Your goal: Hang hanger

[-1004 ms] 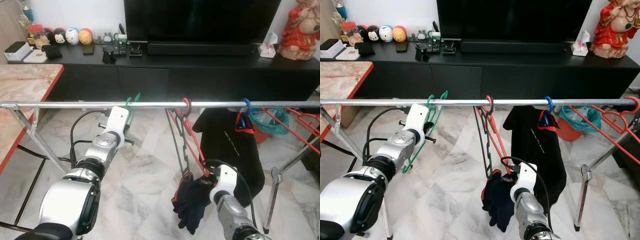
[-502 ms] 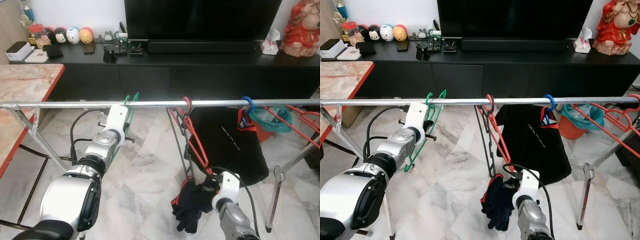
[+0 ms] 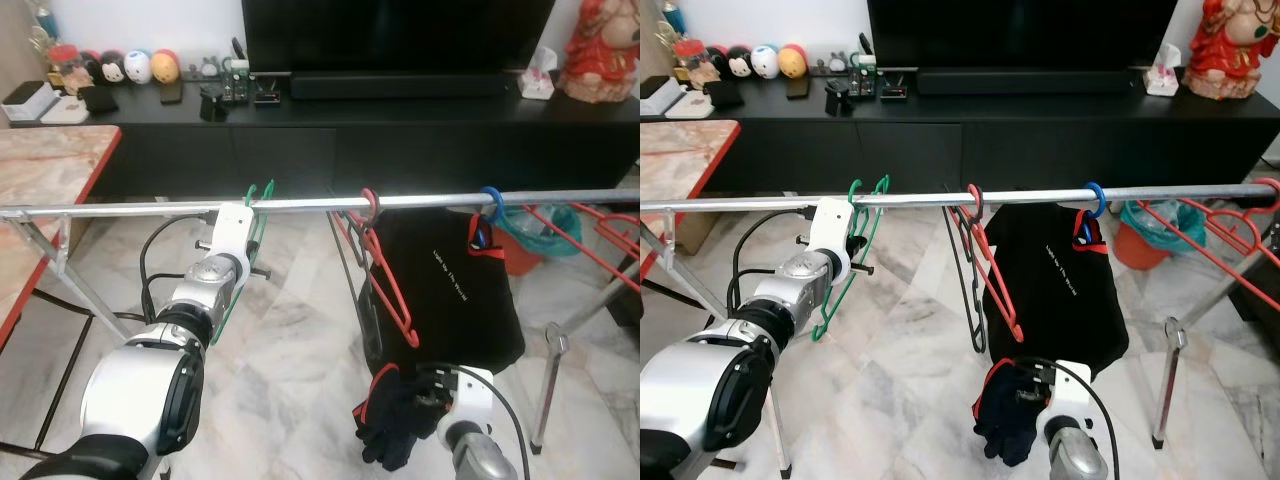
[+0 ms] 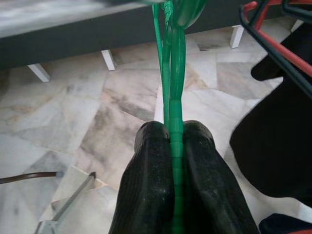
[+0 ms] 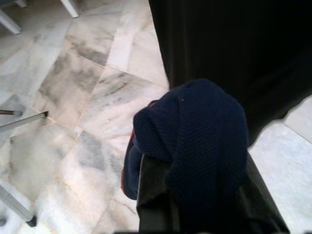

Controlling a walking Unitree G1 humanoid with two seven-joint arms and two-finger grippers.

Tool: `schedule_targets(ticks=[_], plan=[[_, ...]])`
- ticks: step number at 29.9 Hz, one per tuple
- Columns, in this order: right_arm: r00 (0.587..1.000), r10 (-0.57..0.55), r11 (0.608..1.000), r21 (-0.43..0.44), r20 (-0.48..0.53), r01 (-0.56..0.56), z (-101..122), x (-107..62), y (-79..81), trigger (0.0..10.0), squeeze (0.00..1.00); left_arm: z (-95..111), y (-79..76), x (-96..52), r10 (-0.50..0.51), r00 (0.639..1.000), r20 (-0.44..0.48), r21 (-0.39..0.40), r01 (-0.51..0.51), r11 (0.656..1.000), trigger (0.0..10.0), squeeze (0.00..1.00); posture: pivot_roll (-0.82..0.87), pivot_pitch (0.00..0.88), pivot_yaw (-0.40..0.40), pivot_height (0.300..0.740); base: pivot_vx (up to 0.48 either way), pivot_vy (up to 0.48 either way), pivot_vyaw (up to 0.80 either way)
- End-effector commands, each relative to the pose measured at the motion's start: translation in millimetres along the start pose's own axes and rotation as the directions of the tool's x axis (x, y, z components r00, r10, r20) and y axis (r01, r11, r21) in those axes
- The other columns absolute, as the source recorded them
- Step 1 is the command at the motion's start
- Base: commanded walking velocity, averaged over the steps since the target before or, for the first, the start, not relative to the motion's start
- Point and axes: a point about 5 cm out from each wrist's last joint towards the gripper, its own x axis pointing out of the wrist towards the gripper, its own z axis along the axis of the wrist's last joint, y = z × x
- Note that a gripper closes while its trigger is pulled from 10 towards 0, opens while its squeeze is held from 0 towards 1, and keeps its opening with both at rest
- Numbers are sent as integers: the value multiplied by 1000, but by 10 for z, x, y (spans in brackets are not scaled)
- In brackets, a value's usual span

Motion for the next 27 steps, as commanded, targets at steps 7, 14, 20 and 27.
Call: schedule_targets(ticks=[7, 14, 20, 27], plan=[[993, 37, 997, -76, 114, -29, 91, -107, -91, 10000, 0, 21, 30, 5, 35, 999, -28, -50, -37, 998, 10000, 0, -159, 96, -14, 740, 0, 0, 0], [991, 40, 996, -87, 126, -29, 111, -134, -120, 10000, 0, -75, 38, -4, 45, 996, -80, -67, -51, 996, 10000, 0, -155, 115, -16, 740, 0, 0, 0], [989, 60, 994, -94, 136, -47, 126, -142, -79, 10000, 0, -170, 18, -14, 27, 992, -122, -61, -35, 998, 10000, 0, -146, 141, -11, 740, 0, 0, 0], [989, 65, 994, -94, 136, -52, 133, -154, -55, 10000, 0, -242, 28, -26, 38, 990, -138, -56, -46, 997, 10000, 0, -140, 148, -12, 740, 0, 0, 0]])
